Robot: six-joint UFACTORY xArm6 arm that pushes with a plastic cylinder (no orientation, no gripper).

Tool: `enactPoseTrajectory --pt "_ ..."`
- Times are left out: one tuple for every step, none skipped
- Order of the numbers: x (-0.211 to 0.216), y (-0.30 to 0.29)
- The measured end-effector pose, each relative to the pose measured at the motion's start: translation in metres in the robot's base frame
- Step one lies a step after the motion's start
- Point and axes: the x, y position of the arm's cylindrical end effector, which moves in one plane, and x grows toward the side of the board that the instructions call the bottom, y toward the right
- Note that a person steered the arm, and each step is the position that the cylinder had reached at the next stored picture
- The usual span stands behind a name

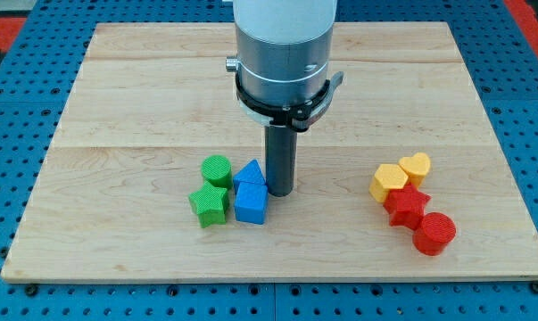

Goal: Place your arm parallel to the left of red circle

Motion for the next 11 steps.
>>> enactPoseTrajectory --pt "0.0 0.001" --pt "0.0 0.001" --pt "0.003 0.031" --pt "0.026 0.064" --pt "0.048 0.077" --pt "0.063 0.077" --pt "0.063 0.077" --pt "0.065 0.077" --pt "0.07 0.078" --pt "0.08 0.107" --pt "0.09 0.146"
